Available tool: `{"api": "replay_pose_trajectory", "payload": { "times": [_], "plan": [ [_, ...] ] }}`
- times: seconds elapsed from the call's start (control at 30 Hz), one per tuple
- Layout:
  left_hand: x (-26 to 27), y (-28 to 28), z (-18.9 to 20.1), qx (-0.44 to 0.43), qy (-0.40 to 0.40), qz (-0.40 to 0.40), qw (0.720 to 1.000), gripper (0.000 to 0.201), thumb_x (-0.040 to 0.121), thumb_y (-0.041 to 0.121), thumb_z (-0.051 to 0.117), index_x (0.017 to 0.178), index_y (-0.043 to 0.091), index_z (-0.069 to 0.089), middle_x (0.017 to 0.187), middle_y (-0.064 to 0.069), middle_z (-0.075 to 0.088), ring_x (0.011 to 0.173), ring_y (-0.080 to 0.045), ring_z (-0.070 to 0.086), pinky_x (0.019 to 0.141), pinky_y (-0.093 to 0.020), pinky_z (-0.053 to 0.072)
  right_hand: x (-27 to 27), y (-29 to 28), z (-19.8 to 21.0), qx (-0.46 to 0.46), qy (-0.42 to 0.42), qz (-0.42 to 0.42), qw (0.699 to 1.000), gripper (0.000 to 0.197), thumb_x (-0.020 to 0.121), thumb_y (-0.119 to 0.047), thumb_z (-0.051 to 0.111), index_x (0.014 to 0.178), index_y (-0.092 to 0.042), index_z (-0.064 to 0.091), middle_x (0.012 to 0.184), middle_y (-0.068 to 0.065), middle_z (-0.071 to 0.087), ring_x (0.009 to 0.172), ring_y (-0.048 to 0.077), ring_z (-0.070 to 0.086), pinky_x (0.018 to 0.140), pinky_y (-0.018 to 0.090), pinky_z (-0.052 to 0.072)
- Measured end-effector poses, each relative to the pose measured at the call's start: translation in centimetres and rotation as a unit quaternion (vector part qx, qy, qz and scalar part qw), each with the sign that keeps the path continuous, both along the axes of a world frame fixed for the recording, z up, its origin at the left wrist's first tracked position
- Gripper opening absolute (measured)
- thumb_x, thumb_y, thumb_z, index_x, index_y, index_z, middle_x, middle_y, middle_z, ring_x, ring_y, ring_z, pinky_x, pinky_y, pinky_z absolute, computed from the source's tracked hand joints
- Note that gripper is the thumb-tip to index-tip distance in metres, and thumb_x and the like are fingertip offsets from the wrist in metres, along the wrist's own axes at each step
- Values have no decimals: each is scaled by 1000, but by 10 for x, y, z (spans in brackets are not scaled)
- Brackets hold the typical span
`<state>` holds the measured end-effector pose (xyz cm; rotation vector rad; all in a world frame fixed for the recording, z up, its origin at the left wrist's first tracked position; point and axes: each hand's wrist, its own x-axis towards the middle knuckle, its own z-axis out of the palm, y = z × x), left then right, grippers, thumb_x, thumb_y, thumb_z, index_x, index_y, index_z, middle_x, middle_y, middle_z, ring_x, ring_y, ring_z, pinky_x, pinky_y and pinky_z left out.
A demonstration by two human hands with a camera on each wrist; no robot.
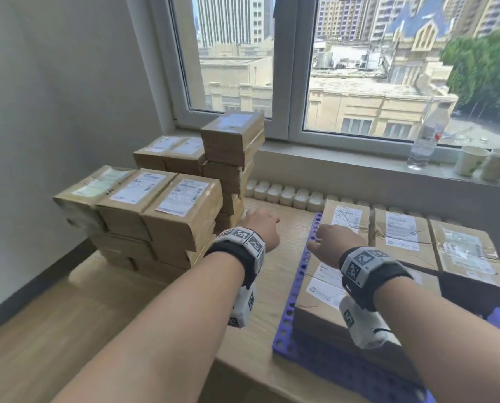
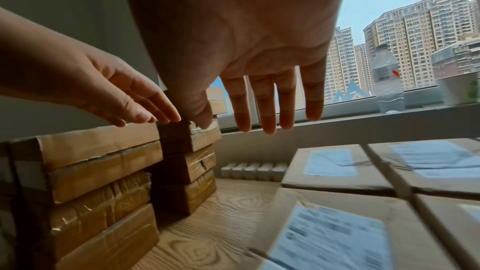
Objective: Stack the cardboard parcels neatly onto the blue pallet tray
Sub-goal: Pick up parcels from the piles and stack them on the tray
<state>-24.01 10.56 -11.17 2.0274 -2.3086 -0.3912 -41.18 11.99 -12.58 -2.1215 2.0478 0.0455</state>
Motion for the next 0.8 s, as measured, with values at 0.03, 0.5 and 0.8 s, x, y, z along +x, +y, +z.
{"api": "replay_pose_trajectory", "payload": {
  "times": [0.03,0.5,0.8],
  "plan": [
    [14,-2,7,-4,-1,4,1000,47,96,21,49,143,27,46,146,-4,43,136,-27,37,109,-43,39,14,-4,3,-3,-1,4,1000,32,93,-45,45,106,-19,58,105,3,64,93,21,60,72,33,49],
    [186,-42,104,-84,5,8,996,41,96,30,49,137,29,49,142,-3,45,131,-25,41,105,-45,41,194,-65,73,-98,-3,44,994,26,92,-43,45,99,-23,61,107,0,64,100,23,61,82,37,51],
    [229,-96,119,-96,21,-3,995,44,96,30,48,140,26,45,141,-7,44,130,-27,41,106,-45,40,218,-107,98,-125,-23,-20,992,25,89,-45,43,95,-26,58,94,-3,64,83,16,61,78,39,55]
  ]
}}
